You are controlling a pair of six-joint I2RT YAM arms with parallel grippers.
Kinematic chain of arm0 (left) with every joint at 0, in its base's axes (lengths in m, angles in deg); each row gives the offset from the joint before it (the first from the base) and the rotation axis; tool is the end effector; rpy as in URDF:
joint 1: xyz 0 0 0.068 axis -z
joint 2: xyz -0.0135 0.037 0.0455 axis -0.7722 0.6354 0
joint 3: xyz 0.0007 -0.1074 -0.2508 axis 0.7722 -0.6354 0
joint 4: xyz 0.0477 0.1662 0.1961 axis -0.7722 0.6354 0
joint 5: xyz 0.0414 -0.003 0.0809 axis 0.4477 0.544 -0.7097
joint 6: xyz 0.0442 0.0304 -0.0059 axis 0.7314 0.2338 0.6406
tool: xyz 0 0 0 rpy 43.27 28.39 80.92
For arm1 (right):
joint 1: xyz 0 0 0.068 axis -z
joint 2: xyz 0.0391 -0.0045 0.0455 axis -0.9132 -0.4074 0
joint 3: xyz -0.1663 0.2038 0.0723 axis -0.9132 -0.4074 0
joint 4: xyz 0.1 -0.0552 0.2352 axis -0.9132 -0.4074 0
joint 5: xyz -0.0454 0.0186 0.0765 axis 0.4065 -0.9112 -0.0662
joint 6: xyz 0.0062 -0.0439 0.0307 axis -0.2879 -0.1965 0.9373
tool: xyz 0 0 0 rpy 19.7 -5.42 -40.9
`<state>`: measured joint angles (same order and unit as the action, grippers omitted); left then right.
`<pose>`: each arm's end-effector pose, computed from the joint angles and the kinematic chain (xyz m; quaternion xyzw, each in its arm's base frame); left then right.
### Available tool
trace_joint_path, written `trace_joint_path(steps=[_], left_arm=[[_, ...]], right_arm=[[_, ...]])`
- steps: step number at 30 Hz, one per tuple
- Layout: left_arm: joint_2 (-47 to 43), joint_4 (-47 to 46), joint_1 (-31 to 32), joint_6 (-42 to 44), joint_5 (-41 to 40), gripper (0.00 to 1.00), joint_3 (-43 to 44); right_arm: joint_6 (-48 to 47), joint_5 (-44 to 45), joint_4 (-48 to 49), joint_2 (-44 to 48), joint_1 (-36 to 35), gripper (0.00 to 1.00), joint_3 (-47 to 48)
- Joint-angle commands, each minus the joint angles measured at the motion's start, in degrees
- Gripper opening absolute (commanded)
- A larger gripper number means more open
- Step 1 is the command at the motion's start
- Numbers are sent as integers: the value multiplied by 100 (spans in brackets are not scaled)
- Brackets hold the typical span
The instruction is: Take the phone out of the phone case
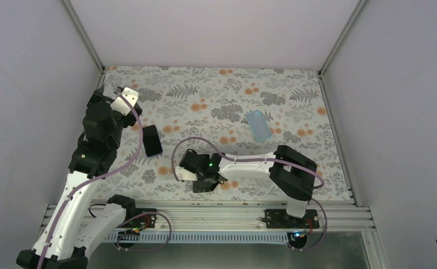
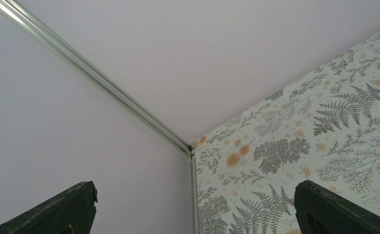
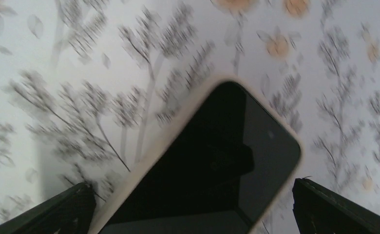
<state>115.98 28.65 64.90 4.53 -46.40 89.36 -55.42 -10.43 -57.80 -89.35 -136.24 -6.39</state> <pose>0.1638 -0.0282 0.3823 0.1976 0.7385 0.2494 0.5944 0.1259 0.3335 0.1533 -0.7324 0.6469 -0.0075 0.2123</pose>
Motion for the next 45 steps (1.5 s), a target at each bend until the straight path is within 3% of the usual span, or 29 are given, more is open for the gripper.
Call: trace_joint_path(steps=[1,6,14,21,29,45], left_arm=[[-78,-147,-45,-108,98,100,-12],[-59,-110,-59,-149,193,100,12],[-96,-14,-81,-160,382,100,-40],[-216,62,-90,-101,594,100,-141],[-324,101,-90,1,604,100,-257],[-243,101,-98,61,780,100,-368]], right_arm=[[-122,746,245,366,227,100,-479],[-151,400,278,815,673,100,-831],[-524,-1990,-917,945,1864,100,-331],[-1085,-2874,-1607,714,2326,100,258],[-1386,-3286,-2111,-35,2759,100,964],[-1352,-3285,-1949,-415,2902,100,807]])
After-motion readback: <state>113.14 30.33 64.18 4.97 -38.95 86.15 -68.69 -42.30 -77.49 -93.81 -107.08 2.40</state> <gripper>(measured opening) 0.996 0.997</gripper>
